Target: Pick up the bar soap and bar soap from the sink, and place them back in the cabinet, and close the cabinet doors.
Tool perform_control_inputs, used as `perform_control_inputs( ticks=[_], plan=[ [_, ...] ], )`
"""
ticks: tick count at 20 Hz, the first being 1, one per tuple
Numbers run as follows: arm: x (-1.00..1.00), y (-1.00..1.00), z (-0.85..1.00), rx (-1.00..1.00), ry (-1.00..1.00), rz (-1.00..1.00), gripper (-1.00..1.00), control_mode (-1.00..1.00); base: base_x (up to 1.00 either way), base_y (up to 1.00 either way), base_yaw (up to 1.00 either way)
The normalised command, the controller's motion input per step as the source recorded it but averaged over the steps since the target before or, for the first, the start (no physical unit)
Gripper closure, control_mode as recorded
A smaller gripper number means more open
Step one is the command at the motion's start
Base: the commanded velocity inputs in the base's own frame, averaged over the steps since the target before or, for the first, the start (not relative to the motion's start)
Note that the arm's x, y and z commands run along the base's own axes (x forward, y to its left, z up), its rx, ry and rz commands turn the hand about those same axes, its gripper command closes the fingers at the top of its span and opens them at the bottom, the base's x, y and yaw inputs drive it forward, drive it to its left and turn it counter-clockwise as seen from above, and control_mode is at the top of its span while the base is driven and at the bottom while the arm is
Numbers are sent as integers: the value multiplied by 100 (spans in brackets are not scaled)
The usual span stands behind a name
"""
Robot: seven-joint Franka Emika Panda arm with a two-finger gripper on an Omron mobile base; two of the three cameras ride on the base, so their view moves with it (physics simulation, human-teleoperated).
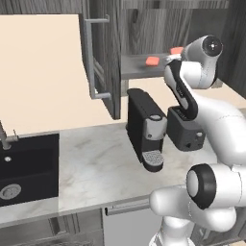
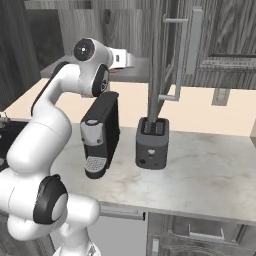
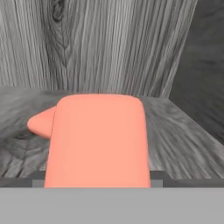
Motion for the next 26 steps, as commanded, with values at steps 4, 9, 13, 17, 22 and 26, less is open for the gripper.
perform_control_inputs(
  ticks=[4,9,13,17,22,26],
  plan=[
    [16,-11,-12,0,1,0,100,-100,0,0,0],
    [23,-1,-15,0,1,0,100,-100,0,0,0],
    [24,0,-11,0,1,0,100,-100,0,0,0],
    [27,0,-10,0,0,0,100,-100,0,0,0],
    [21,0,-8,0,1,0,100,-100,0,0,0],
    [29,0,-7,0,1,0,100,-100,0,0,0]
  ],
)
